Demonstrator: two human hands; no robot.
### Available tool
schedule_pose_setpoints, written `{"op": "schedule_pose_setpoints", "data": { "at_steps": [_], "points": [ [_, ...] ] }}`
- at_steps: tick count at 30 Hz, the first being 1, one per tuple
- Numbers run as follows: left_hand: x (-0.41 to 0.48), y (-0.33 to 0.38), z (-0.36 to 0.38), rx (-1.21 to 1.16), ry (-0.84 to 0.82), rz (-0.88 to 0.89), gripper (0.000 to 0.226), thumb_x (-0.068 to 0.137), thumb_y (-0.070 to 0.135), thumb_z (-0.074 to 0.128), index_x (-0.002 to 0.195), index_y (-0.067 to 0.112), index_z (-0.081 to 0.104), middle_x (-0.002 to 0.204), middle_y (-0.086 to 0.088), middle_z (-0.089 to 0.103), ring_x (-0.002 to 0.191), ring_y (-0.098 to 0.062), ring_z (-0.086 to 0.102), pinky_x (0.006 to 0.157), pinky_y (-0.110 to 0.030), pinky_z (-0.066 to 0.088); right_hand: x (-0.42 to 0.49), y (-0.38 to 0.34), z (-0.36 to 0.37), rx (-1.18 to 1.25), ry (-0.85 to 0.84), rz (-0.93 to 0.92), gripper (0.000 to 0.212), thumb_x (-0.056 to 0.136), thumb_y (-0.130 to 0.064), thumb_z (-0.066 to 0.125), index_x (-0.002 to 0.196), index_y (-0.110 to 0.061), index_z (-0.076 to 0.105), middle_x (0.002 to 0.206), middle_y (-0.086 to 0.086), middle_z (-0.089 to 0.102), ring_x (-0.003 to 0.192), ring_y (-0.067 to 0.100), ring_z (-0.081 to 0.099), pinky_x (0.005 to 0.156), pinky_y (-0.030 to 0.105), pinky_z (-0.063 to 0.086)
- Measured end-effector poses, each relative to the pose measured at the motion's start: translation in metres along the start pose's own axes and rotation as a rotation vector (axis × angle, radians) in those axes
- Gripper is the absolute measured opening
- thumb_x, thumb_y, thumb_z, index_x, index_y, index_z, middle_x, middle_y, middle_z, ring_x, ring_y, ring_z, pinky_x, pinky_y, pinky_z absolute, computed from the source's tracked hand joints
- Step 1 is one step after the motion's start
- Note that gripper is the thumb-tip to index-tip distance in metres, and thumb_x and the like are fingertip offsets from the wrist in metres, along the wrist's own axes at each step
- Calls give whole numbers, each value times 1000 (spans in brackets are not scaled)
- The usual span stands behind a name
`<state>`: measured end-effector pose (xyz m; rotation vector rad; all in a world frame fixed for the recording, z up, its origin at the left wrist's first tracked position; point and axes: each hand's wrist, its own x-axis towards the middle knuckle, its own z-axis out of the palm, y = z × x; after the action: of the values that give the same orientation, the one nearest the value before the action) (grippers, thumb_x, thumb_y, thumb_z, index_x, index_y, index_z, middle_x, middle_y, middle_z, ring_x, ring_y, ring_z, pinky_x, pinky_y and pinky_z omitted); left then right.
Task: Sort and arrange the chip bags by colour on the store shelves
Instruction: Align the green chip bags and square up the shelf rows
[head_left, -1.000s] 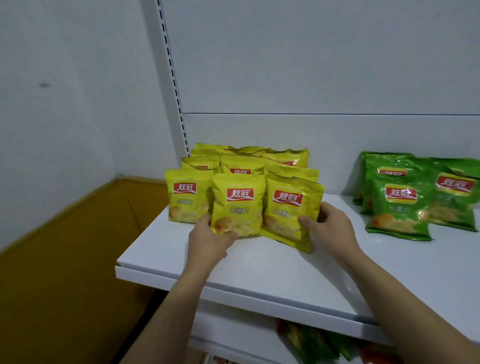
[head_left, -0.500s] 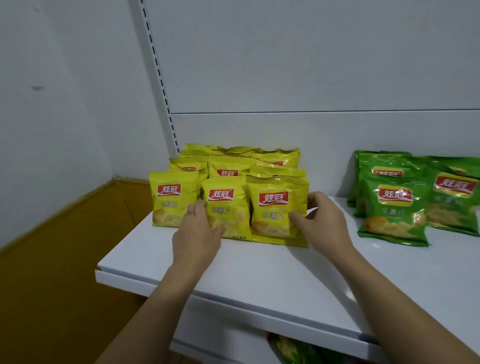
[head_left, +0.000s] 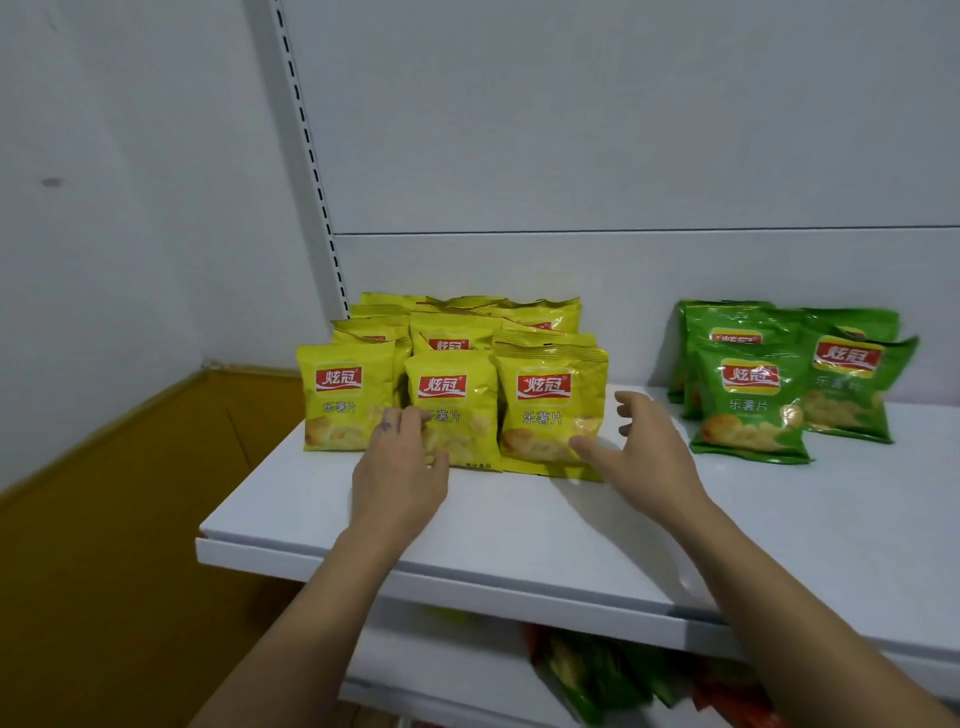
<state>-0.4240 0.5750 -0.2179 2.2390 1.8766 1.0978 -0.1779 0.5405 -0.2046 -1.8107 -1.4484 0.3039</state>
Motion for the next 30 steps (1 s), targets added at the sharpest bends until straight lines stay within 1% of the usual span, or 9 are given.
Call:
{"op": "schedule_pose_setpoints", "data": {
  "at_steps": [4, 7, 11, 14, 17, 19, 22, 27, 30],
  "points": [
    [-8, 5, -8, -69, -60, 111, 41, 86, 31, 65, 122, 17, 52, 119, 0, 53, 109, -21, 49, 81, -36, 44, -24, -9, -12, -54, 28, -30, 77, 78, -44, 74, 141, -16, 39, 138, 5, 46, 122, 21, 49, 96, 40, 45],
    [-14, 17, -11, -122, -105, 215, 38, 84, 32, 67, 118, 17, 56, 116, -1, 57, 109, -24, 49, 86, -37, 44, -47, -14, -23, -131, 31, -55, 76, 80, -42, 72, 143, -18, 37, 140, 4, 43, 126, 20, 46, 99, 40, 44],
    [-23, 39, -5, -222, -169, 325, 37, 85, 33, 66, 118, 17, 57, 118, -1, 56, 113, -23, 47, 91, -37, 41, -81, -11, -38, -198, 40, 5, 72, 83, -44, 69, 143, -22, 36, 141, 0, 40, 129, 17, 43, 100, 35, 41],
    [-34, 60, 3, -257, -227, 352, 38, 86, 36, 64, 118, 18, 56, 121, -1, 55, 113, -24, 46, 91, -39, 41, -99, 3, -56, -257, 8, 76, 70, 83, -43, 68, 142, -23, 37, 143, 0, 37, 129, 17, 43, 102, 35, 40],
    [-43, 80, 12, -279, -270, 372, 40, 86, 38, 64, 121, 20, 55, 122, 0, 56, 116, -23, 46, 93, -39, 42, -101, 17, -79, -265, 18, 147, 67, 83, -43, 68, 140, -23, 40, 141, 1, 39, 127, 17, 46, 101, 36, 42],
    [-44, 90, 18, -275, -300, 389, 42, 86, 39, 62, 123, 21, 52, 124, 1, 55, 119, -22, 45, 95, -39, 41, -97, 28, -92, -267, 27, 178, 65, 83, -44, 68, 139, -23, 42, 140, 2, 40, 124, 17, 49, 99, 34, 43],
    [-42, 106, 27, -263, -344, 406, 45, 87, 41, 60, 127, 22, 49, 126, 3, 54, 120, -20, 44, 97, -38, 41, -84, 49, -105, -233, 20, 225, 63, 84, -43, 68, 138, -22, 43, 139, 3, 42, 113, 18, 54, 90, 30, 43],
    [-38, 142, 44, -224, -378, 403, 45, 90, 39, 58, 129, 21, 49, 128, 2, 53, 120, -18, 44, 97, -33, 39, -51, 86, -122, -173, 2, 215, 63, 83, -42, 68, 137, -19, 44, 137, 5, 45, 111, 19, 54, 87, 31, 43],
    [-37, 167, 58, -195, -389, 377, 44, 90, 38, 59, 129, 21, 50, 128, 2, 52, 120, -18, 44, 97, -32, 38, -31, 107, -134, -133, -6, 179, 63, 82, -40, 70, 136, -18, 46, 138, 4, 48, 119, 20, 52, 93, 34, 45]
  ]
}}
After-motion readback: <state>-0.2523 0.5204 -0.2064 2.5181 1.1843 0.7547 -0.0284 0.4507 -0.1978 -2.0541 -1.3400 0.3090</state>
